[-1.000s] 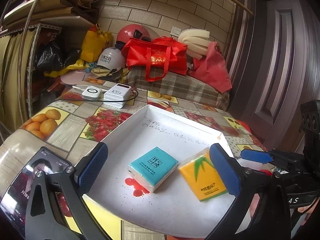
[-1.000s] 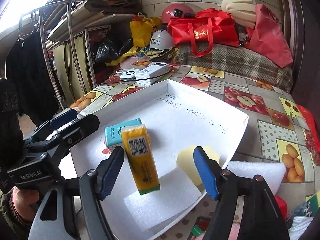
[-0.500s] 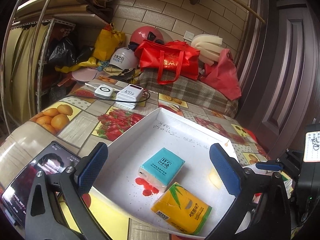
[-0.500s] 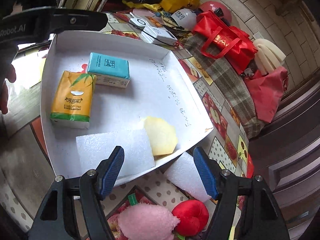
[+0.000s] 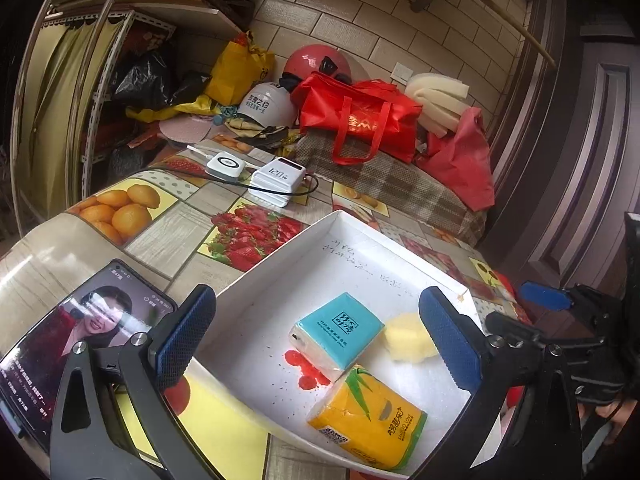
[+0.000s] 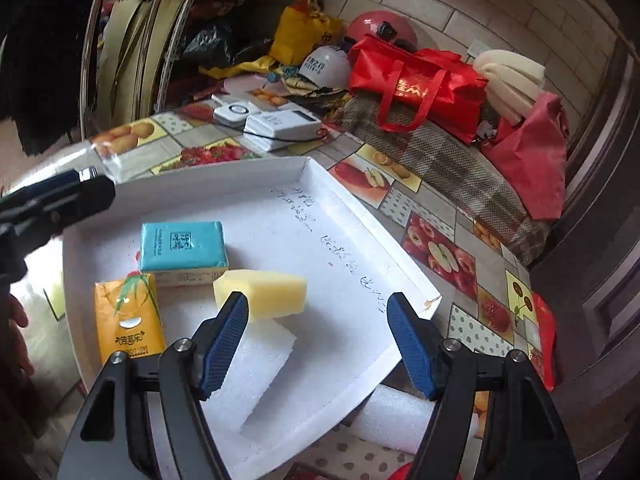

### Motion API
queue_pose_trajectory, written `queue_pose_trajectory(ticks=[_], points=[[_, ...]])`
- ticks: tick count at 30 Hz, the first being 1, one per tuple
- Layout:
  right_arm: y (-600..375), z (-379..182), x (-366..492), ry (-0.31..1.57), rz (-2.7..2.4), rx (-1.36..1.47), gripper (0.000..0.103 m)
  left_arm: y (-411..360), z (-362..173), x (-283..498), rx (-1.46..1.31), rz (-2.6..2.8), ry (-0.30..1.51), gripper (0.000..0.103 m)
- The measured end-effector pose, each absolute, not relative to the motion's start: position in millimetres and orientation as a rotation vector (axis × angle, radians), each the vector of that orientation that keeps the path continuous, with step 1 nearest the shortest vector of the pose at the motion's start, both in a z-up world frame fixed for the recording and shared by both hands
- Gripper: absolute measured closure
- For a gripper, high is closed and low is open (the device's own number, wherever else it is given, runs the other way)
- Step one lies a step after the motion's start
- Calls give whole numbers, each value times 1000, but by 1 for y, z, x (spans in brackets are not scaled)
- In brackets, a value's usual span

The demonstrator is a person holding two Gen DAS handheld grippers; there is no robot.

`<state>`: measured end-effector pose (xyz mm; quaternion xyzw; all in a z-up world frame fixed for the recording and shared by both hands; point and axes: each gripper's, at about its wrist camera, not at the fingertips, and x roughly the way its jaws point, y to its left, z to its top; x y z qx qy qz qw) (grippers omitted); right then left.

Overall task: Organize soft objects
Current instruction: 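Reach the left tool to the pink plush ball while the right tool reaches the white sock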

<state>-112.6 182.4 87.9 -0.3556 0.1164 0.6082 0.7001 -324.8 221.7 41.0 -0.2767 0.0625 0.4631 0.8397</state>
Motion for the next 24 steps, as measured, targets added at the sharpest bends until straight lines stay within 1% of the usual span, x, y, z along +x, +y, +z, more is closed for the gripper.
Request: queue_pose_trajectory(ticks=[2, 4, 5, 9, 14, 17, 19, 22, 23, 24], points=[[144, 114, -89, 252, 1343, -628, 30, 212, 47, -314, -525, 922, 141, 0], [100, 131, -62, 255, 1315, -476, 25, 198, 53, -302, -448, 847, 146, 0], [77, 135, -49, 263, 1295, -408, 25, 190, 56, -295, -411, 794, 150, 0], [-1, 124, 6, 362, 1194, -224, 25, 151, 63, -252, -293, 567, 253, 1], [-45, 84, 57, 531, 1047, -196, 25, 98, 51, -169, -175, 372, 498, 1], [-56, 69, 65, 609, 1069, -165, 25, 77, 37, -132, -93, 366, 621, 1], [-49, 61, 59, 621, 1088, -214, 26, 74, 34, -122, -81, 371, 641, 6], [-30, 49, 51, 648, 1120, -291, 35, 76, 33, -113, -84, 394, 655, 7], [-21, 46, 49, 660, 1128, -310, 36, 77, 31, -111, -83, 398, 667, 8], [-14, 42, 47, 669, 1133, -328, 37, 79, 29, -109, -83, 402, 680, 12]])
